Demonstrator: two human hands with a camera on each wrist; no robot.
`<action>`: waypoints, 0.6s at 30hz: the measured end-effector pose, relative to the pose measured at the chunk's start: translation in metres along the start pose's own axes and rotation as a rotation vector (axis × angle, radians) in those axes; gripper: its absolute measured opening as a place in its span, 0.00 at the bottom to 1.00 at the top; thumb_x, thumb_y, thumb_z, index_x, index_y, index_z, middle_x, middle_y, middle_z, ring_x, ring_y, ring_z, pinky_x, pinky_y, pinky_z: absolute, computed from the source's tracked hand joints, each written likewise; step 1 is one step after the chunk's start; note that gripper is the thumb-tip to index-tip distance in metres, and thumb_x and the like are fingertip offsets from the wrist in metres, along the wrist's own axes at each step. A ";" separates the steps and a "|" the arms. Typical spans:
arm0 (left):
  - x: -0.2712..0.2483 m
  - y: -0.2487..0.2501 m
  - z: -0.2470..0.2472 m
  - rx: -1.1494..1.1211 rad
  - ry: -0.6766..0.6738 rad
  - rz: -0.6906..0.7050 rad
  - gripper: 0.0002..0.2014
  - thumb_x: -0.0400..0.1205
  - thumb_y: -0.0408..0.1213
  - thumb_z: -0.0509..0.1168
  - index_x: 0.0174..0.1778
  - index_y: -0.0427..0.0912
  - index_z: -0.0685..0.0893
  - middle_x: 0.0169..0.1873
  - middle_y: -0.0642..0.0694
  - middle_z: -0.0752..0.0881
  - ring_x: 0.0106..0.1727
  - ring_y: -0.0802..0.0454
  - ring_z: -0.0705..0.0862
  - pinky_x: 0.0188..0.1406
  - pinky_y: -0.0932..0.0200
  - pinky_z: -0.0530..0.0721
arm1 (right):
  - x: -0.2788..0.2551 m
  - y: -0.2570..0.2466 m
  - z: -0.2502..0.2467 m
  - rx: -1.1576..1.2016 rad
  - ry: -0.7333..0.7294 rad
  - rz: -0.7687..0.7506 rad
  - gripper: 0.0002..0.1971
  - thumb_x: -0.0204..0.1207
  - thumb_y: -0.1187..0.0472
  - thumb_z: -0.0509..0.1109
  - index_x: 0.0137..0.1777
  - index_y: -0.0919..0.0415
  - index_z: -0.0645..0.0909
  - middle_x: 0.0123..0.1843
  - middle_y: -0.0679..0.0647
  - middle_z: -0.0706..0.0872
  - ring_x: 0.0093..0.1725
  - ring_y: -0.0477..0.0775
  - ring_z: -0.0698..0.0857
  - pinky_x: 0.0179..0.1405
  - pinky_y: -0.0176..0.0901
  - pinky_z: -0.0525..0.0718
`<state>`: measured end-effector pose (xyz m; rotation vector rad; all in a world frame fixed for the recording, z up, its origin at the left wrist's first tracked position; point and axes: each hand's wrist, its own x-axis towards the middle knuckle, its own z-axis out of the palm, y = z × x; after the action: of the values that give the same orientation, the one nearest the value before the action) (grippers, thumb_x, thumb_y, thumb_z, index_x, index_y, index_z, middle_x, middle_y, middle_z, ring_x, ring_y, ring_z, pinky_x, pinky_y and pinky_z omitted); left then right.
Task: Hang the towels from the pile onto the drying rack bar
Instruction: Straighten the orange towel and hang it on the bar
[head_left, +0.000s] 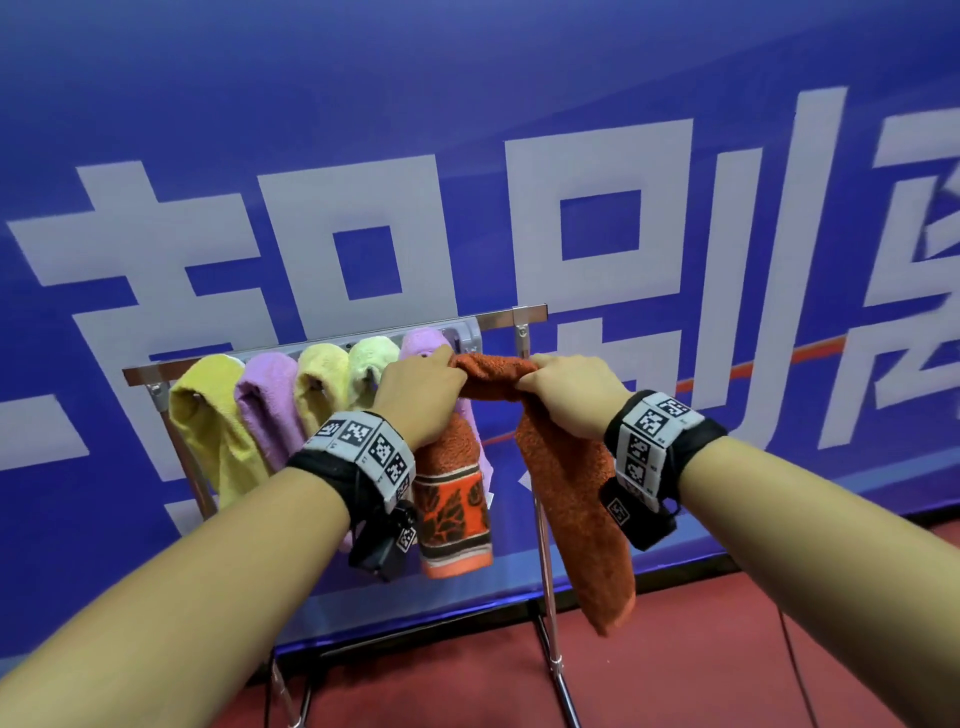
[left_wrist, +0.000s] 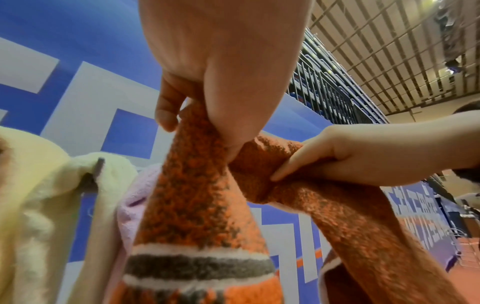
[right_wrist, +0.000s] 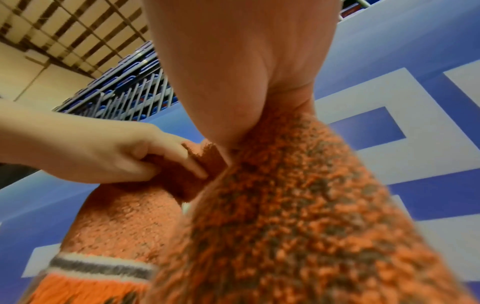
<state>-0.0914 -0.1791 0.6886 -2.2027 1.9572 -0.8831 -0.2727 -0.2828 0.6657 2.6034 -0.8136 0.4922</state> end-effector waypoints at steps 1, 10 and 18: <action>0.004 0.002 0.004 0.009 -0.012 0.012 0.13 0.84 0.39 0.60 0.62 0.53 0.85 0.60 0.46 0.76 0.57 0.40 0.83 0.39 0.51 0.71 | 0.003 0.005 0.002 0.006 0.013 0.048 0.16 0.84 0.59 0.58 0.66 0.46 0.81 0.59 0.52 0.79 0.56 0.62 0.85 0.37 0.50 0.75; 0.046 0.026 0.025 -0.114 -0.051 -0.145 0.19 0.80 0.31 0.60 0.68 0.44 0.79 0.60 0.42 0.76 0.55 0.33 0.84 0.38 0.45 0.76 | 0.042 0.028 0.021 0.074 0.216 0.191 0.08 0.84 0.59 0.60 0.57 0.53 0.80 0.60 0.51 0.77 0.41 0.64 0.86 0.29 0.48 0.69; 0.080 0.028 0.051 -0.572 0.005 -0.363 0.14 0.79 0.30 0.59 0.61 0.36 0.78 0.62 0.34 0.74 0.57 0.30 0.81 0.54 0.42 0.78 | 0.083 0.024 0.039 0.123 0.219 0.194 0.08 0.79 0.64 0.62 0.55 0.56 0.78 0.62 0.52 0.75 0.39 0.65 0.85 0.28 0.49 0.72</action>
<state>-0.0909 -0.2749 0.6637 -2.9343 2.0357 -0.3678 -0.2150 -0.3573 0.6733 2.5319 -0.9928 0.8912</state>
